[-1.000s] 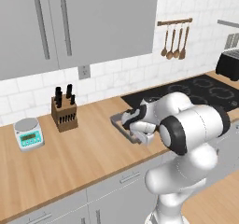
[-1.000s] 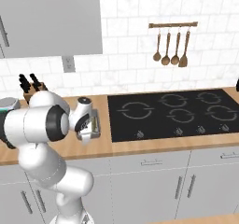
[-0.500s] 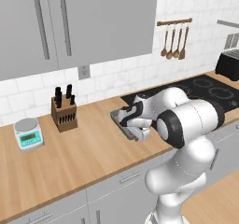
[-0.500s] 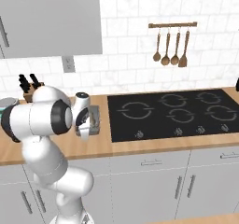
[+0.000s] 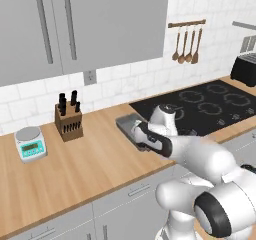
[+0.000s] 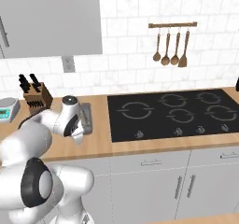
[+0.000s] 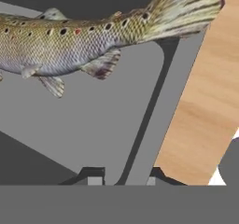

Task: Take the meat container that has the fish and place it on the second highest rack of the freezer. Then take the vegetable container that has the mushroom and lemon wedge and place it on the highest rack of the freezer.

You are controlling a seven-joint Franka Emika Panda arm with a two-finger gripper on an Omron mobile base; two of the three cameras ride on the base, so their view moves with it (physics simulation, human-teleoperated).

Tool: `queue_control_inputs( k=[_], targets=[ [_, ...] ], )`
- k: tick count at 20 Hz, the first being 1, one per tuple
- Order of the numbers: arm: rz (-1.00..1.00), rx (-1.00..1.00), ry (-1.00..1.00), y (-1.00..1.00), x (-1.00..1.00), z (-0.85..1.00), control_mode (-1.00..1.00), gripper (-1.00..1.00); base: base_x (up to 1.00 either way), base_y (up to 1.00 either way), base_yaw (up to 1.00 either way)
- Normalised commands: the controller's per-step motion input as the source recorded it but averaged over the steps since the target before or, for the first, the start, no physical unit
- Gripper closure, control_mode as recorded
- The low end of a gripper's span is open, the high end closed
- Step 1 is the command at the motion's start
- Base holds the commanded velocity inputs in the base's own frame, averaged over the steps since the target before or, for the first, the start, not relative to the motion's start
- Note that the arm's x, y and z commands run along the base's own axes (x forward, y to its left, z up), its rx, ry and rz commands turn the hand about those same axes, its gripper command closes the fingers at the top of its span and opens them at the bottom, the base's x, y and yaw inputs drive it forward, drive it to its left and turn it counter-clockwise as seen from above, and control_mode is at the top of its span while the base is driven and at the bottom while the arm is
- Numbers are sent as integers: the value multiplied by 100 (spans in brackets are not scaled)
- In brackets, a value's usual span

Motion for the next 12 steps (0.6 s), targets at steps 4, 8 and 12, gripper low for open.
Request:
queue_control_inputs(
  k=[4, 8, 12],
  targets=[
    [41, -4, -27, 0, -88, 100, -100, 100, 0, 0, 0],
    [55, -1, -8, -5, -38, 100, -100, 100, 0, 0, 0],
    [80, -15, 0, -9, -18, 100, -100, 100, 0, 0, 0]
  ],
)
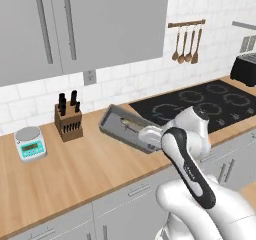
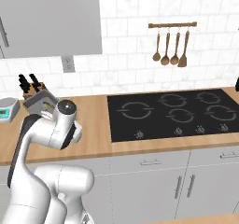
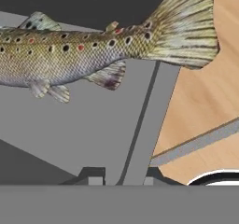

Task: Take the meat container that has the fish and place it on the second highest rack of the freezer. Then take the vegetable container that has the mushroom and lemon wedge and place it on the highest rack of the freezer.

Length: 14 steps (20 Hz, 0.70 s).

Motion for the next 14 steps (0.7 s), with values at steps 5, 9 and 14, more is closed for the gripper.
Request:
queue_control_inputs(
  k=[5, 9, 14],
  targets=[
    [90, -19, 0, -10, -22, 100, -100, 100, 0, 0, 0],
    [67, -45, -2, -2, -46, 100, -100, 100, 0, 0, 0],
    [25, -29, 0, -14, -25, 100, -100, 100, 0, 0, 0]
  ],
)
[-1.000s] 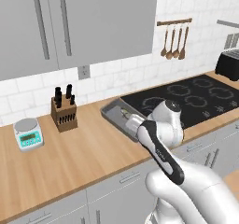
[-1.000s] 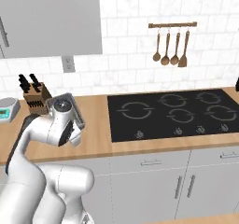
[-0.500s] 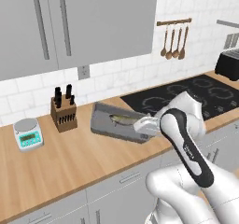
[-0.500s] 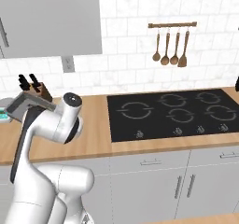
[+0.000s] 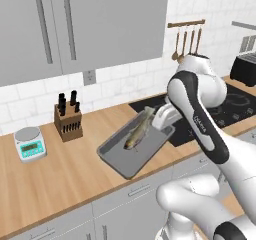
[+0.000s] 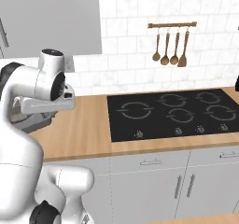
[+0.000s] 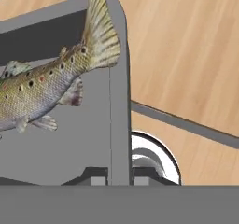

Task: Take the meat container that has the fish and place it on the second highest rack of the freezer. Then take the vegetable container that has the mushroom and lemon wedge and place it on the highest rack of the freezer.

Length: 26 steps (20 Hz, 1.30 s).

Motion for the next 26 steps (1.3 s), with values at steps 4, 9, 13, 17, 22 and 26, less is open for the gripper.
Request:
queue_control_inputs(
  k=[4, 9, 13, 17, 22, 26],
  targets=[
    [14, -8, 0, -37, -27, 100, -100, 100, 0, 0, 0],
    [12, 6, -2, -44, -39, 87, -100, 100, 0, 0, 0],
    [1, 24, 0, -27, -30, 43, -100, 100, 0, 0, 0],
    [0, 1, 0, 0, -2, 4, -100, 100, 0, 0, 0],
    [0, 0, 0, 0, 0, 0, -100, 100, 0, 0, 0],
    [0, 0, 0, 0, 0, 0, 100, 100, -3, 0, 0]
  ],
)
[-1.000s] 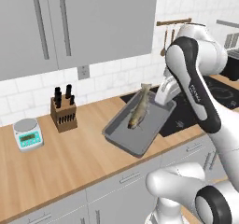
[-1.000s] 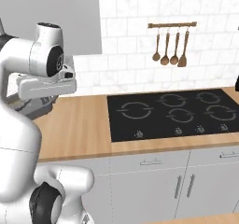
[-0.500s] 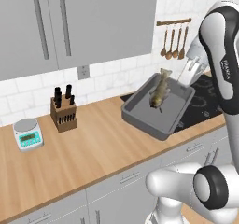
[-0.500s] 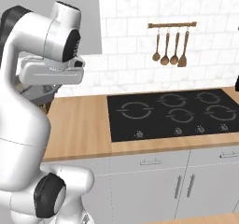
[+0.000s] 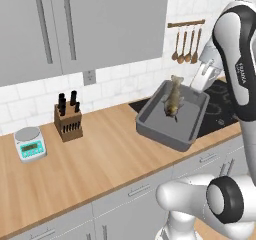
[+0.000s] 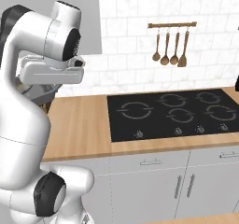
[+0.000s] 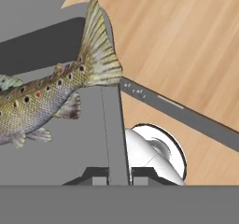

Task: Take the meat container that has the fish and place it on the second highest rack of the freezer. Then take the vegetable container that has the mushroom and lemon wedge and place it on the highest rack of the freezer.

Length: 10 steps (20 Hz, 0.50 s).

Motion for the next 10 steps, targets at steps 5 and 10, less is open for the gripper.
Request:
queue_control_inputs(
  k=[5, 10],
  targets=[
    [0, 0, 0, 0, 0, 0, 100, 100, -54, -16, 15],
    [0, 0, 0, 0, 0, 0, 100, 100, -52, -16, 41]
  ],
)
